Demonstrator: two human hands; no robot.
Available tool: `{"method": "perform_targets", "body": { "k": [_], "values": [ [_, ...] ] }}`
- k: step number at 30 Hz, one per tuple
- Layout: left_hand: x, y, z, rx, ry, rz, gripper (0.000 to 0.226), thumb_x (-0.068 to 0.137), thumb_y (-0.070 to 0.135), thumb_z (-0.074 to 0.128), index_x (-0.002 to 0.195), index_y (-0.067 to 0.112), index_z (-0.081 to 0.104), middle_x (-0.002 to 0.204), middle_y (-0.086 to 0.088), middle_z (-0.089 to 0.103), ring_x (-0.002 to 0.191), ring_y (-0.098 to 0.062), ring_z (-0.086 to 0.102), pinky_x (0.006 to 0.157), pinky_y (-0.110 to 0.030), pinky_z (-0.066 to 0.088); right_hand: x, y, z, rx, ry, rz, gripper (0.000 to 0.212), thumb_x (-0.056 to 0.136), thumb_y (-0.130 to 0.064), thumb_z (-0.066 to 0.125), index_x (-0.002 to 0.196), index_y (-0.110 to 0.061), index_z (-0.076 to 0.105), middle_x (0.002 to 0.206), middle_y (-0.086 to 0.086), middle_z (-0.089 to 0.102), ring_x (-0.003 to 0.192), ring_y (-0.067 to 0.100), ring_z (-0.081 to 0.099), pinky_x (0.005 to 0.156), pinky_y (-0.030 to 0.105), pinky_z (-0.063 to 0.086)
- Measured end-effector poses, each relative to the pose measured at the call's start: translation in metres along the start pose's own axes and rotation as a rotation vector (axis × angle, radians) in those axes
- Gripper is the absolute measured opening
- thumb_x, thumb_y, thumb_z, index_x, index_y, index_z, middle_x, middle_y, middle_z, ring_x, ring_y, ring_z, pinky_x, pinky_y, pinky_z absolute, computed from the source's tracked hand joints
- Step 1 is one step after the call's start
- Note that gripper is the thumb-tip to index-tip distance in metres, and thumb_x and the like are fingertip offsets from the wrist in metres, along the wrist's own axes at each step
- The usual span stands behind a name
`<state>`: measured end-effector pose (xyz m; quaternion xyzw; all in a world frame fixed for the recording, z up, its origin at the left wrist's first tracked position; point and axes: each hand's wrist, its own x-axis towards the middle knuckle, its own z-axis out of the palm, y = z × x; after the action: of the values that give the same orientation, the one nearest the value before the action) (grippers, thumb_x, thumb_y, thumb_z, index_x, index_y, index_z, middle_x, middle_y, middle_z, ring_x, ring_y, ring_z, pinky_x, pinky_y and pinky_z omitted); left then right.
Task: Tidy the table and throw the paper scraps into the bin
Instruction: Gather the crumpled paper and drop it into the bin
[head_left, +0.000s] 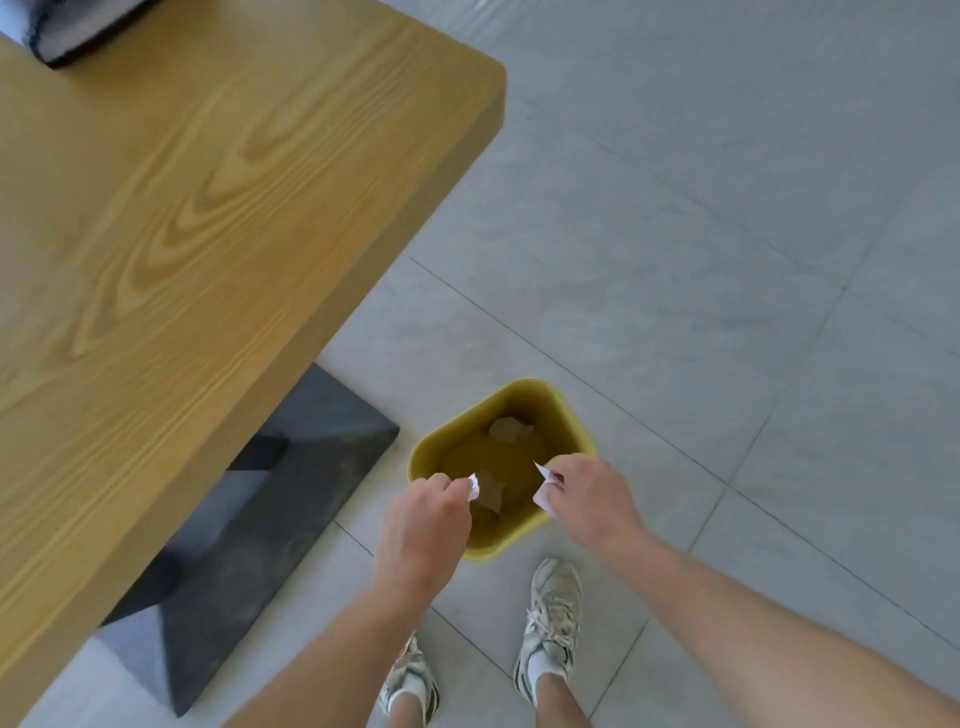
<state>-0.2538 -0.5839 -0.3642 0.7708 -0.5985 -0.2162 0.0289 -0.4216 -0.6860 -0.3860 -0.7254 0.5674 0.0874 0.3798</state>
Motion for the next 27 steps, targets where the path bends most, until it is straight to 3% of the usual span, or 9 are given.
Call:
{"method": "perform_targets", "body": {
  "k": [6,12,21,27],
  "values": [
    [0.031,-0.011,0.056,0.018,-0.014,-0.016,0.030,0.099,0.016,0.051,0.122,0.025,0.068,0.081,0.007,0.062,0.067,-0.010,0.044,0.056,-0.021,0.030,0.035,0.029,0.029,-0.067,-0.046,0.024,0.037,0.086,-0.010,0.053,0.058,-0.018,0.031,0.075,0.006,0.050,0.066,0.026,0.041,0.050,0.031,0.026],
    [0.056,-0.012,0.091,0.042,-0.092,-0.001,0.035,0.103,0.020,0.040,0.129,0.027,0.062,0.094,0.008,0.066,0.081,-0.012,0.058,0.070,-0.027,0.054,0.056,0.045,0.041,-0.077,-0.065,0.030,0.040,0.090,-0.012,0.051,0.058,-0.020,0.029,0.075,0.004,0.047,0.070,0.026,0.044,0.049,0.031,0.024],
    [0.081,-0.019,0.120,0.105,-0.146,-0.014,0.034,0.102,0.020,0.042,0.129,0.027,0.062,0.096,0.008,0.067,0.081,-0.011,0.057,0.068,-0.026,0.052,0.085,0.056,0.055,-0.048,-0.057,0.036,0.041,0.091,-0.011,0.052,0.058,-0.020,0.030,0.074,0.003,0.046,0.071,0.025,0.044,0.047,0.028,0.022],
    [0.084,-0.028,0.137,0.127,-0.178,-0.040,0.034,0.102,0.020,0.042,0.129,0.027,0.061,0.095,0.007,0.066,0.083,-0.014,0.058,0.071,-0.031,0.055,0.095,0.055,0.067,-0.095,-0.071,0.016,0.039,0.094,-0.015,0.052,0.061,-0.021,0.032,0.081,0.002,0.051,0.077,0.023,0.049,0.063,0.029,0.032]
  ]
}}
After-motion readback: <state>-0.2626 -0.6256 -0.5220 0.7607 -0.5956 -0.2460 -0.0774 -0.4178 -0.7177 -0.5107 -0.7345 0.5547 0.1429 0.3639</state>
